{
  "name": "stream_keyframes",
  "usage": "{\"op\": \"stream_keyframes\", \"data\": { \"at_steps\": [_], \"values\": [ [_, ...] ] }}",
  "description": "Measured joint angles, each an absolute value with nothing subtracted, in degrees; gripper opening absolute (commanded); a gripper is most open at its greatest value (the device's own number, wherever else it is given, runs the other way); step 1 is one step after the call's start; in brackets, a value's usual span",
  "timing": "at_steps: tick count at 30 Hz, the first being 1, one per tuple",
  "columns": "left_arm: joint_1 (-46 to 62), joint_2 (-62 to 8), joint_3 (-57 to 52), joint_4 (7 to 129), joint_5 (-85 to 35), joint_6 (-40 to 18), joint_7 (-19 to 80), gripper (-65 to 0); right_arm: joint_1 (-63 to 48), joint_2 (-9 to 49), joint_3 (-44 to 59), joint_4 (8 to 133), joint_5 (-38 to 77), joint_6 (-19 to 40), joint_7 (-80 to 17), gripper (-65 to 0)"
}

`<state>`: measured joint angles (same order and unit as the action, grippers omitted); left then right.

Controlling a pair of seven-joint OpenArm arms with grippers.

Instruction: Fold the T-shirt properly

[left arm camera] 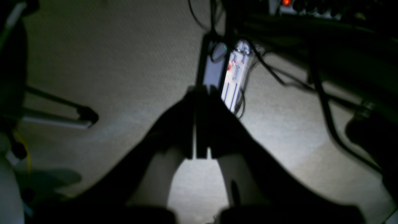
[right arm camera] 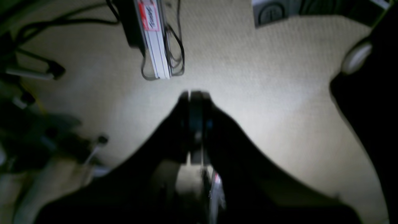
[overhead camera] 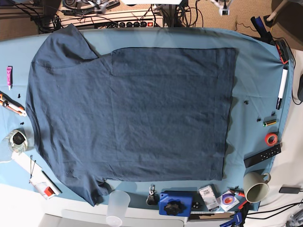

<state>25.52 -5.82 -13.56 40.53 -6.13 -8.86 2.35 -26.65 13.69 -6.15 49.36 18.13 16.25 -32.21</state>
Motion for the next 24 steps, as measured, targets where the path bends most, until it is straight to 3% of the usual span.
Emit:
{"op": "stream_keyframes", "data": {
  "at_steps": [11,20,24],
  "values": [
    [47.35,-7.64,-13.50,77.34,-14.39,-8.82,7.38,-65.0,-49.17,22.50,-4.54,86.50,20.93,16.38,-38.94,-65.0],
    [60.80,-8.10,-13.50,101.78,-14.20,-8.82,8.12,-65.0,-62.30,22.50,9.08,107.44,26.76,16.47,-44.47,-65.0],
    [63.72,-8.12,-13.50,111.11,-14.06,-8.60,13.26,-65.0,-65.45,21.87,18.26,115.42,31.22,19.92,-47.24,-65.0]
  ]
}}
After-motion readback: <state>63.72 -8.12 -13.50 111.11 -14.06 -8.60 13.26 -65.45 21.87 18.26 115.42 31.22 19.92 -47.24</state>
